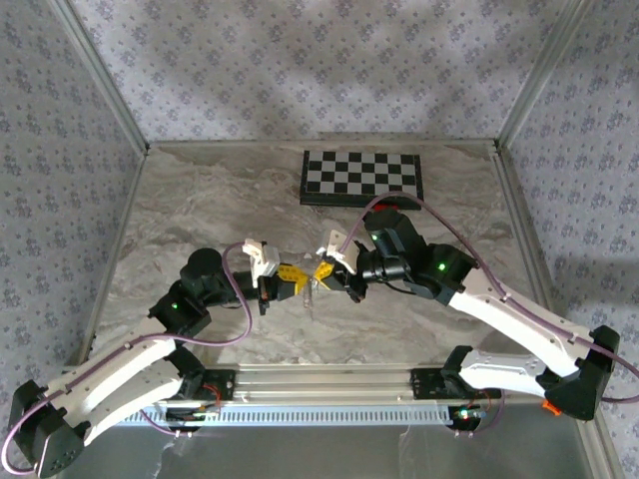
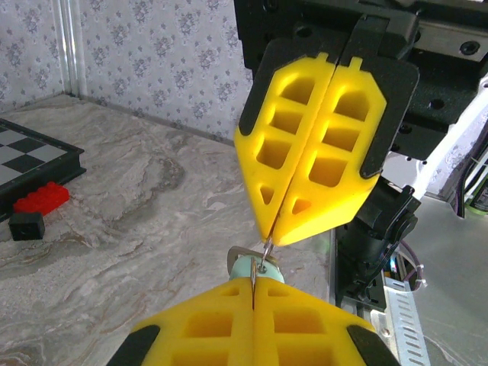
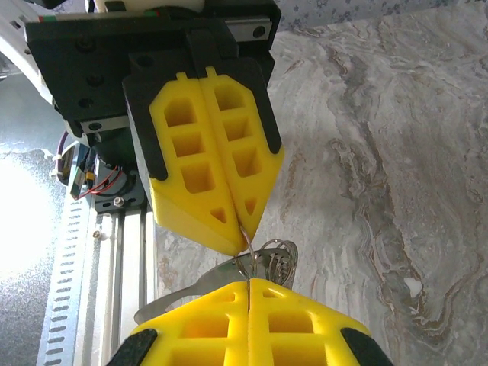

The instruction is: Put the keys on the keyring

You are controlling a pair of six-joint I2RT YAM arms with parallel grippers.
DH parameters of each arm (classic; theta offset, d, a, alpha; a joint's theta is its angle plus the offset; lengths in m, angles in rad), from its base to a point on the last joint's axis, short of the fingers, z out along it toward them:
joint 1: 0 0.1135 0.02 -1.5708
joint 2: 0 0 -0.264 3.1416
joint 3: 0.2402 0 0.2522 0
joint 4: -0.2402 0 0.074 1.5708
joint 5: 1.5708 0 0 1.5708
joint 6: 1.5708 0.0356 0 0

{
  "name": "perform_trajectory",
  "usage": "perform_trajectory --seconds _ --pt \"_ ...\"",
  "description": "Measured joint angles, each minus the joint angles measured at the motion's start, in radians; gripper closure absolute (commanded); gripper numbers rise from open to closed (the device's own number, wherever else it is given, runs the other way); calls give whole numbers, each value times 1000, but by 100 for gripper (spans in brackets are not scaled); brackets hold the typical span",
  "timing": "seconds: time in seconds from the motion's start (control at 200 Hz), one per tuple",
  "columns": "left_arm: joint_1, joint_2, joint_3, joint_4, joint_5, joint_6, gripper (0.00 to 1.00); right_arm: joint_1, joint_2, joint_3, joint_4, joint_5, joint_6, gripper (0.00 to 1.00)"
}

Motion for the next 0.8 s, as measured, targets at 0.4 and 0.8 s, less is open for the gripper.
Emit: perform_trajectory --seconds 0.4,0.8 --pt "0 -2 -3 72 0 -24 100 -33 -21 -41 56 -40 24 100" --pt "0 -6 -10 103 -4 -39 100 -114 -82 -105 182 -149 130 100"
